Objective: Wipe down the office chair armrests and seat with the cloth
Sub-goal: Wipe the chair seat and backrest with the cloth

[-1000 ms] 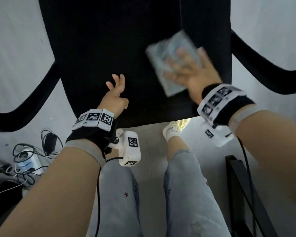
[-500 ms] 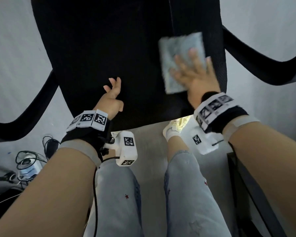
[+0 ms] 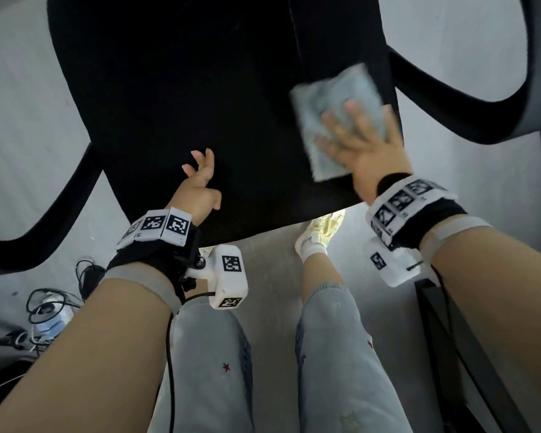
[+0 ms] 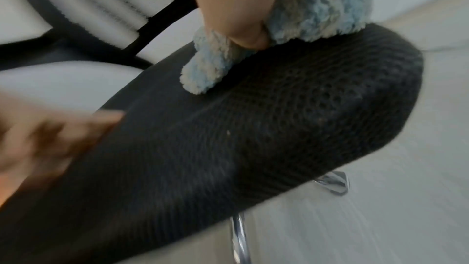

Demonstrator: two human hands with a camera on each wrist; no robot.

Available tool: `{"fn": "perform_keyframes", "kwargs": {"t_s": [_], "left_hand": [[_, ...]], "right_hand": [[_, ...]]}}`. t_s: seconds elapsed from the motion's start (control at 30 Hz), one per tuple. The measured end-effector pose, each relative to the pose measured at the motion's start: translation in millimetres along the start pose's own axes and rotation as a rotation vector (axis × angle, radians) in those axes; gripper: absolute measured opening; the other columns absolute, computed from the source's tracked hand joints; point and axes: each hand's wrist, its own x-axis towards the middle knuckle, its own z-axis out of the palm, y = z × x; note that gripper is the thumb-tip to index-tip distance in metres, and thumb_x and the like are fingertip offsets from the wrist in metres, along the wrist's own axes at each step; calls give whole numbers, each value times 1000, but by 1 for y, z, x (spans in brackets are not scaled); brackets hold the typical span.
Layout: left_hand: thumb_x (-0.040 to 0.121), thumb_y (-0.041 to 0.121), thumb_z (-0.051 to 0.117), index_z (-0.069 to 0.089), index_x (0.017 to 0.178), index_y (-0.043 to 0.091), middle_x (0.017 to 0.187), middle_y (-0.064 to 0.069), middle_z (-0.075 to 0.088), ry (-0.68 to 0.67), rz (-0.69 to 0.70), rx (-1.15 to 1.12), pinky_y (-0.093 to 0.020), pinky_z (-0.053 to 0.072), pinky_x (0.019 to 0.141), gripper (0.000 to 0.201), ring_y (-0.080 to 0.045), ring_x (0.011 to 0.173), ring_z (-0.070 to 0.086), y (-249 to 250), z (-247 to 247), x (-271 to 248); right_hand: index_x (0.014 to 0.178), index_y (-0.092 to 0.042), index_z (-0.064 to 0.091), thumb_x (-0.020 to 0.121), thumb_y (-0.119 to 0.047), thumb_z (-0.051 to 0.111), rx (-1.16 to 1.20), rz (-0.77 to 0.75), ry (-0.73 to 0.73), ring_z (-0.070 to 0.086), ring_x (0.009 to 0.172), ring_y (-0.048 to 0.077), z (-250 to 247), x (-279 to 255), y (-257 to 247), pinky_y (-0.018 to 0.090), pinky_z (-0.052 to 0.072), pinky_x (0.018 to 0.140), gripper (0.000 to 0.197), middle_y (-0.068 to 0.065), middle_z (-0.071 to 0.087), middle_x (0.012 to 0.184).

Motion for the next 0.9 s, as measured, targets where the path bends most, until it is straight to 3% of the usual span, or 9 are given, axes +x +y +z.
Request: {"fn": "perform_keyframes", "kwargs": {"t_s": [0.1, 0.2, 0.33, 0.43, 0.57, 0.73, 0.8, 0.87, 0.9], "left_hand": [[83, -16, 35, -9, 146, 15, 155, 1, -19, -5, -13, 16, -38, 0, 115, 83, -21, 143, -18, 1, 1, 1], [82, -16, 35, -8, 146, 16, 155, 2, -18, -3, -14, 30, -39, -1, 115, 84, -21, 143, -18, 0, -1, 3], [81, -15, 35, -1, 147, 20, 156, 7, -8, -16, 7, 0, -38, -2, 115, 83, -16, 144, -13, -8, -9, 4], [81, -15, 34, 2, 147, 20, 156, 8, -2, -35, -2, -21, -37, -3, 115, 82, -16, 144, -11, -10, -11, 4], [83, -15, 32, 5, 147, 18, 153, 5, 9, -50, -13, -66, -36, -1, 115, 77, -17, 144, -3, -9, -10, 8], [80, -13, 32, 9, 147, 23, 153, 7, 12, -69, 0, -72, -37, 0, 117, 80, -15, 144, -1, -13, -12, 8], [80, -13, 32, 7, 147, 23, 155, 4, 7, -84, -13, -67, -40, 0, 118, 80, -16, 145, -3, -12, -12, 8], [81, -13, 32, 3, 147, 21, 156, 3, 2, -103, -10, -32, -40, 0, 118, 80, -18, 144, -2, -11, -12, 9], [82, -12, 32, 3, 147, 21, 156, 3, 3, -103, -12, -23, -38, 1, 118, 79, -18, 144, -1, -11, -12, 9]], "right_hand": [[145, -31, 8, 88, -5, 46, -334, 370, 190, -16, 142, 29, 10, -4, -14, 59, -13, 109, 73, -4, -8, 157], [141, -32, -14, 91, -12, 36, -406, 138, 33, -22, 140, 23, 47, -11, -45, 59, -16, 107, 74, -12, -31, 146], [143, -32, 10, 81, -14, 57, -450, -204, -102, -28, 137, 13, 58, -23, -16, 55, -14, 109, 80, -15, -15, 152], [140, -34, 11, 76, -2, 62, -467, 74, 118, -18, 141, 18, 31, -24, -1, 56, -4, 109, 88, -5, 8, 155], [145, -29, 2, 84, 6, 45, -362, 446, 203, -20, 141, 30, 21, 2, -36, 56, -12, 108, 83, -4, -13, 156], [144, -31, -7, 91, -10, 47, -349, -4, -99, -25, 139, 22, 58, 25, -79, 58, -10, 110, 79, -9, -25, 153], [145, -30, 3, 92, -15, 46, -280, -131, -301, -11, 143, 24, 51, 22, -71, 56, -2, 112, 70, -4, -7, 157], [142, -27, 26, 91, -14, 45, 310, 48, -218, 32, 135, 35, 27, 14, -53, 54, 25, 111, 55, 11, 33, 148], [141, -26, 28, 90, -10, 43, 244, 196, -72, 35, 133, 37, 11, 13, -44, 53, 24, 111, 55, 16, 36, 146]]}}
